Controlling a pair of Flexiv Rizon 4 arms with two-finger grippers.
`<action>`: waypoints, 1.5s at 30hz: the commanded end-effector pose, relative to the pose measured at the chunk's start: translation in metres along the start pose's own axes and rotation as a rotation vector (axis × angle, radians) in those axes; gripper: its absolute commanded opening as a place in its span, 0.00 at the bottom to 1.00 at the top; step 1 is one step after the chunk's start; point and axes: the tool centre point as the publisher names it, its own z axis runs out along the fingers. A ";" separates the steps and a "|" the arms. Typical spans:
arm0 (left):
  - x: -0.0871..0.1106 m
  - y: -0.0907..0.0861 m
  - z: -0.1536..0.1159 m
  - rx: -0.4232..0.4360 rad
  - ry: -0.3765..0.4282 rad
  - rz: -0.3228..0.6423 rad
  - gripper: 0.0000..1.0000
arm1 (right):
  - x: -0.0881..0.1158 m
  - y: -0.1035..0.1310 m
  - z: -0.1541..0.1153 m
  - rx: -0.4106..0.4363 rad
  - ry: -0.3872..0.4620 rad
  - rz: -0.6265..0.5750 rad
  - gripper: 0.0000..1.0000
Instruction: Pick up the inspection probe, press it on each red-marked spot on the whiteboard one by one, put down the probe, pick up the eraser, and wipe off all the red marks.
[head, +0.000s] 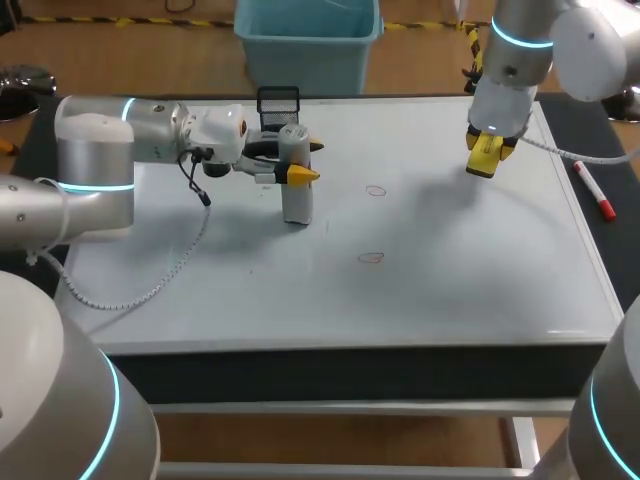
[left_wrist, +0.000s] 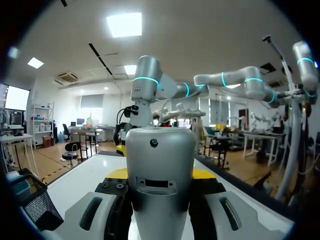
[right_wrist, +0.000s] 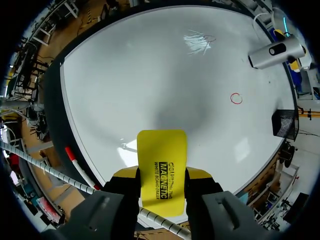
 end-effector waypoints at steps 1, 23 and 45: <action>0.000 0.001 -0.001 0.004 0.001 0.002 0.00 | 0.001 0.000 -0.001 0.003 0.002 -0.002 0.00; -0.019 -0.049 -0.071 -0.004 -0.184 0.041 0.00 | 0.001 0.000 -0.001 0.003 0.002 -0.002 0.00; -0.074 -0.076 -0.248 -0.043 -0.438 0.063 0.00 | 0.001 0.000 -0.001 0.003 0.002 -0.002 0.00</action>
